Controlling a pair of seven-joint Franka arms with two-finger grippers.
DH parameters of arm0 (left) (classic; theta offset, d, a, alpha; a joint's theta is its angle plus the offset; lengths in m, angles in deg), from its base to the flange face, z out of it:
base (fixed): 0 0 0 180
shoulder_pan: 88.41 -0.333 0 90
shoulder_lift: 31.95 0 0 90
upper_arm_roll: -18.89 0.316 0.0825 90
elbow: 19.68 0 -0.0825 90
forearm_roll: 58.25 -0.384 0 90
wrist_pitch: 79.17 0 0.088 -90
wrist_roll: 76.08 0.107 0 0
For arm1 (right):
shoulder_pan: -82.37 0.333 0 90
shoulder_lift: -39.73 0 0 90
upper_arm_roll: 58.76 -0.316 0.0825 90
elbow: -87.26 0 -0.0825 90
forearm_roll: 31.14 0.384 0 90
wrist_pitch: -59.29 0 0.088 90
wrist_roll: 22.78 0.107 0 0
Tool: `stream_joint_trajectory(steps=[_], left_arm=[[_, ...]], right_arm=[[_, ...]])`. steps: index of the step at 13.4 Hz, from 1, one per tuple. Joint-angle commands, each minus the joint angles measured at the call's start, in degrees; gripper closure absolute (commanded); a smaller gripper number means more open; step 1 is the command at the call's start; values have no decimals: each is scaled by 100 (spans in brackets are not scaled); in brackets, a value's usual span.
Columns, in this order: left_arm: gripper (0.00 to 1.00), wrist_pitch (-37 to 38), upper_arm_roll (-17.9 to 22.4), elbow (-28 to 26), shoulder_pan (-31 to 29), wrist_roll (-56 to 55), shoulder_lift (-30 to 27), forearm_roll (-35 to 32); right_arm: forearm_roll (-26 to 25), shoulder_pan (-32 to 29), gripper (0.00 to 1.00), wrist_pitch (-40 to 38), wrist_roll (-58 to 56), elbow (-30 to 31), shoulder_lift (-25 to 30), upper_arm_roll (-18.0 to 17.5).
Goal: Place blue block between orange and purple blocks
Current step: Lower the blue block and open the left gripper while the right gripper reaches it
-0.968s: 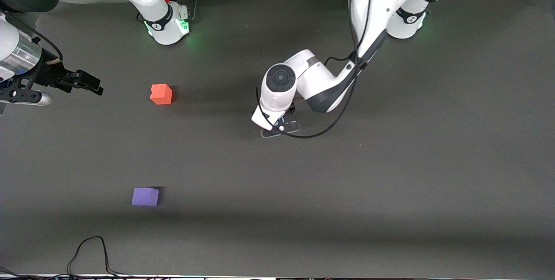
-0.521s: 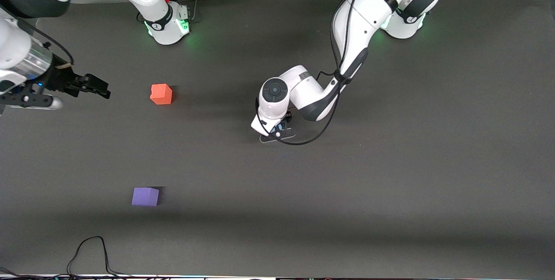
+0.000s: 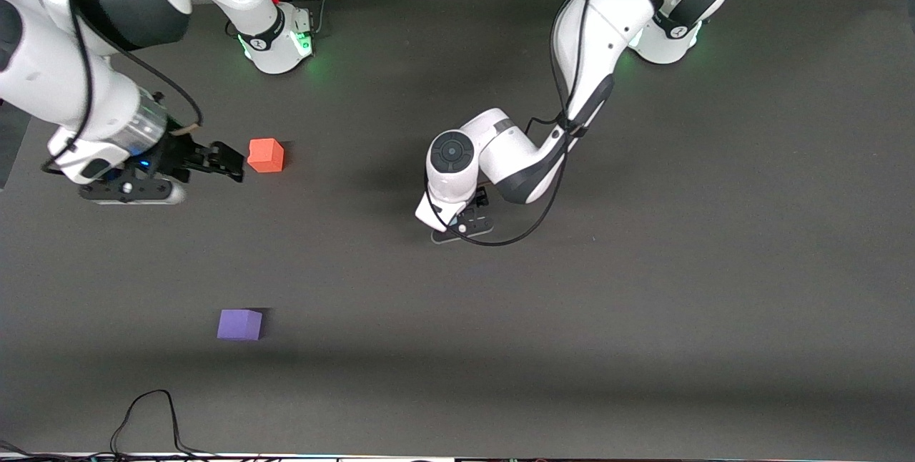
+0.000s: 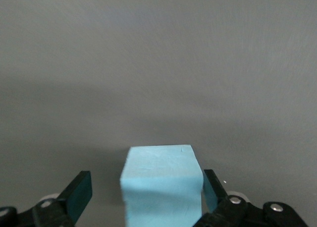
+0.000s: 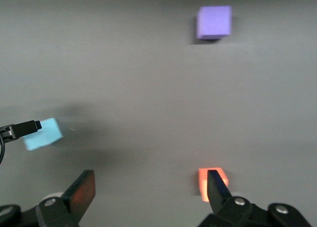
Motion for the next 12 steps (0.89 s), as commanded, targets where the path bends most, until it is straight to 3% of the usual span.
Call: stream_joint_trajectory(steps=[1,3,5,9,12], left_arm=[[0,1057,-11,-167,-400,538,-940,18],[0,1481,-20,-482,-908,1011,-1563,80],[0,1727,-11,-834,-1567,1853,-2188,377],[0,2623,15,-1081,-2939,3691,-2998,405],[0,2933,76,-1458,-3451,4622,-3647,370]], right_arm=[[-8,257,0,-106,662,-1067,-903,-203],[-8,583,0,-53,1179,-1324,-1352,-221],[-130,549,0,392,1743,-1482,-1800,-893],[-1848,855,0,1193,3209,-1685,-3082,-2012],[-2651,1259,0,1940,3547,-1642,-3708,-2102]])
